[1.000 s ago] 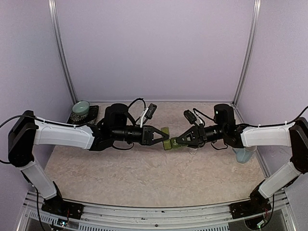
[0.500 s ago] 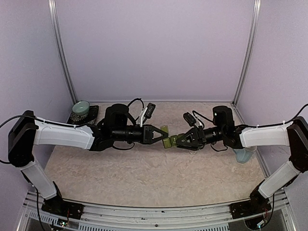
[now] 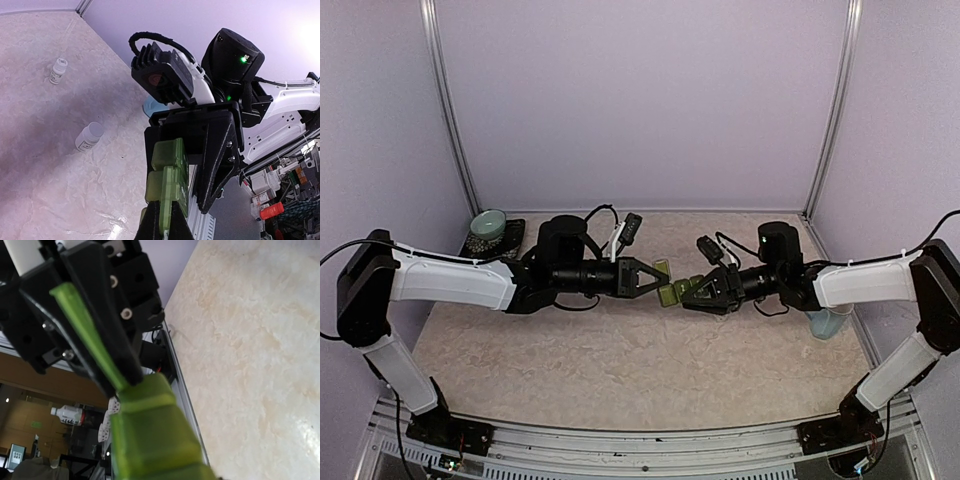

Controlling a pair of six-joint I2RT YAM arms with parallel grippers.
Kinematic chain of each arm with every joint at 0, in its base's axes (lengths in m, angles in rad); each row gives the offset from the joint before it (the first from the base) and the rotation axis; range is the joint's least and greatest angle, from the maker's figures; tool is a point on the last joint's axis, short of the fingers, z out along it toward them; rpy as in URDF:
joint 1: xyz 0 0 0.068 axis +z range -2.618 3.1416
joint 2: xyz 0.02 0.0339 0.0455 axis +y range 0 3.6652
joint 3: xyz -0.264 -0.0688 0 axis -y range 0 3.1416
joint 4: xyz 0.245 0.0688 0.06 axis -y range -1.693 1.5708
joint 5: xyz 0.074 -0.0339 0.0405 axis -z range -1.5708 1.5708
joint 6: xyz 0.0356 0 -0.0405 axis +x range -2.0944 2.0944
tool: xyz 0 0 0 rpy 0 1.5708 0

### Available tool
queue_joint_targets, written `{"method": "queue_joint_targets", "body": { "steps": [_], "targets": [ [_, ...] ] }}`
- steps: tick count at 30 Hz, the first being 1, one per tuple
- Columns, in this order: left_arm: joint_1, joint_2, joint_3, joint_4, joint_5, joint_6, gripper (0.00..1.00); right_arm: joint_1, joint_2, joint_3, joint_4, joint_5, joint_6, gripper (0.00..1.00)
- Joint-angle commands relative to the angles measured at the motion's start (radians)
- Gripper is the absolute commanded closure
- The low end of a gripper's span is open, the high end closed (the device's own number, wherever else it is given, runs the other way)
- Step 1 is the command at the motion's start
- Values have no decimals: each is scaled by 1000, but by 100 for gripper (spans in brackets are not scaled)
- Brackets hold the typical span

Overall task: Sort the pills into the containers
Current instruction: Pass from the right arm to the left

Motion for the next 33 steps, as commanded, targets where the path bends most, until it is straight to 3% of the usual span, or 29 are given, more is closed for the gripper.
{"method": "queue_joint_targets", "body": {
  "steps": [1,14,22,28,30,33],
  "targets": [
    [2,2,-3,51,22,-24,100,11,14,1,41,9,-6,52],
    [1,10,-8,72,41,-43,100,11,15,2,133,15,38,58],
    [2,16,-11,76,43,-48,100,11,23,-7,189,-6,80,82],
    [3,18,-5,76,43,-54,100,11,23,-5,182,-7,82,87],
    [4,18,-4,76,41,-52,100,11,25,-4,178,-6,80,79],
    [9,15,-9,73,27,-53,100,11,27,-1,158,-9,73,45]
  ]
}}
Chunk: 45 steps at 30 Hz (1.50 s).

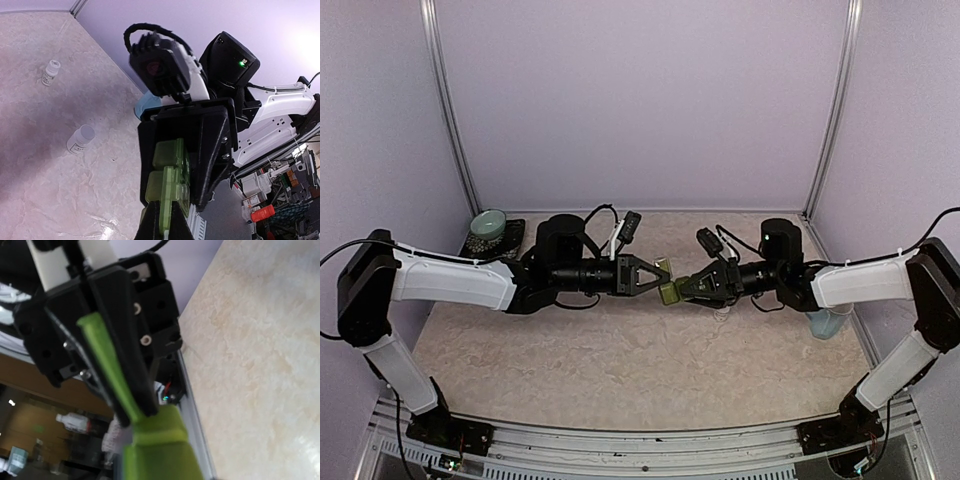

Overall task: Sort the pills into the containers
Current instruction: Pass from the right arm to the left, then place the pill container at the center of the board.

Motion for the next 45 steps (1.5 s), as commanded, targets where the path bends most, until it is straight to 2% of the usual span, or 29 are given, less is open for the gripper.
{"method": "queue_joint_targets", "body": {
  "steps": [1,3,4,5,17,23,32,39,45],
  "targets": [
    [6,12,-9,25,-8,-3,100,10,12,1,2,-13,-15,35],
    [13,4,-19,25,-24,-5,100,9,7,6,-28,-15,-31,17],
    [19,2,-25,25,-32,-5,100,8,4,11,-53,-11,-46,3],
    [24,-3,-32,25,-41,-4,100,6,0,15,-85,-4,-63,0],
    [76,-16,-100,-21,-176,58,100,-109,-59,-8,-317,71,-201,0],
    [132,19,-155,67,-184,34,100,-141,-107,28,-482,162,-318,0],
    [209,141,-171,196,-203,-21,98,-154,-136,15,-498,182,-334,0],
    [242,218,-174,213,-312,-67,98,-164,-162,1,-502,185,-338,0],
    [248,275,-166,225,-349,-84,98,-174,-167,-6,-498,179,-340,0]
  ]
}}
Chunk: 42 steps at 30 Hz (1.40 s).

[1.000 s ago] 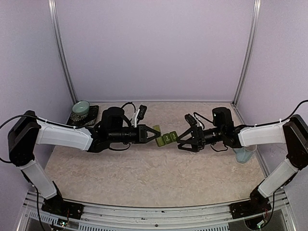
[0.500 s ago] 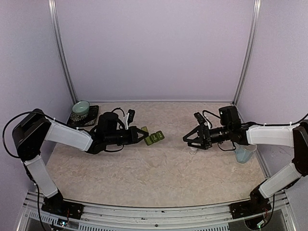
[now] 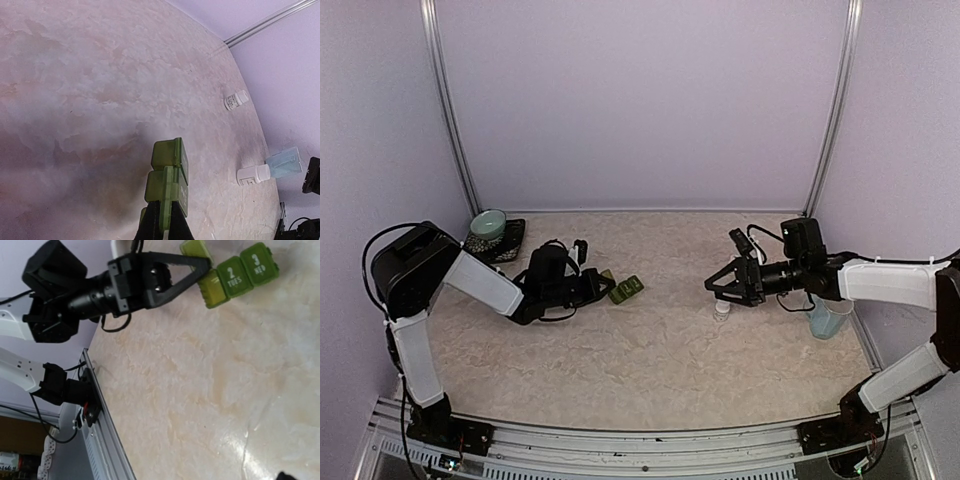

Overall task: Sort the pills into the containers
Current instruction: Place the pill container at the center of the board, then pick up the pill bottle from the center of the board.

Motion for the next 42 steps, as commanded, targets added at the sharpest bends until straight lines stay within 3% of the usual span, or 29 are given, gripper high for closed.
{"method": "queue_joint_targets", "body": {
  "steps": [1,6,13,20,26,32,37,42],
  "targets": [
    [6,38,-2,44,-53,-16,98,-14,-22,-10,-10,2,-15,0],
    [9,58,-4,38,-78,-14,89,-18,-24,-12,-8,-1,-12,0],
    [14,42,-37,50,-91,-22,62,-24,-27,-11,-13,6,-26,0],
    [16,1,-75,56,-110,-31,45,-26,-24,0,-67,92,-135,0],
    [15,-102,-108,42,-127,-7,25,-26,-99,-52,-14,182,-207,0],
    [-66,-262,-41,-128,-236,132,7,-36,-167,-111,5,304,-221,0],
    [-140,-259,132,-308,-267,251,1,-38,-170,-184,61,413,-235,0],
    [-176,-233,211,-338,-226,242,1,-37,-201,-301,185,533,-225,3]
  ]
}}
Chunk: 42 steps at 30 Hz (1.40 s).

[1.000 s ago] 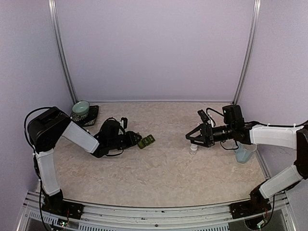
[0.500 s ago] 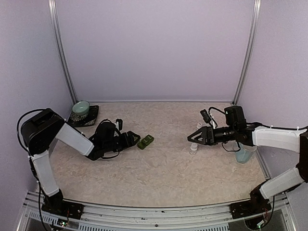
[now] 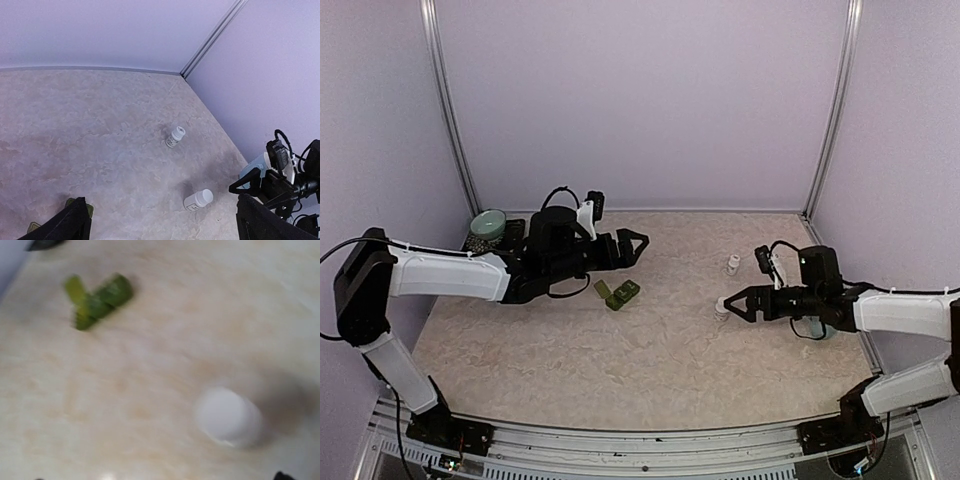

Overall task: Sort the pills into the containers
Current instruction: Pick up the pill bottle from the center of the board.

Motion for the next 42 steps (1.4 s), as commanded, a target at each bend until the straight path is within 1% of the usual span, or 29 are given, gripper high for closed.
{"method": "queue_joint_targets", "body": {
  "steps": [1,3,6,9,12,15,18,23,26,28,33,37,42],
  "targets": [
    [-17,24,48,-89,11,38,1,-8,-39,-86,133,158,-2,4],
    [-21,25,55,-88,15,32,1,-7,-40,-116,170,199,-11,9],
    [-24,22,59,-92,21,26,1,-5,-19,-136,195,255,-24,12],
    [-27,12,57,-101,18,25,1,1,13,-142,225,277,-16,18],
    [-29,-6,50,-116,8,22,1,26,51,-164,297,311,-27,20],
    [-28,-22,48,-142,0,16,1,61,91,-188,376,333,-49,20],
    [-28,-44,40,-161,-7,7,1,95,136,-185,410,371,-65,19],
    [-27,-80,22,-166,-15,0,1,118,219,-188,496,377,-70,19],
    [-24,-93,15,-172,-17,-2,1,128,271,-186,540,386,-78,23],
    [-22,-102,12,-174,-19,-1,1,138,304,-175,549,385,-87,26],
    [-16,-118,-2,-170,-26,-2,1,170,361,-149,562,422,-110,27],
    [-12,-122,-13,-165,-27,-4,1,187,380,-142,573,446,-133,31],
    [-7,-130,-31,-149,-26,-10,1,194,422,-124,581,457,-144,38]
  ]
}}
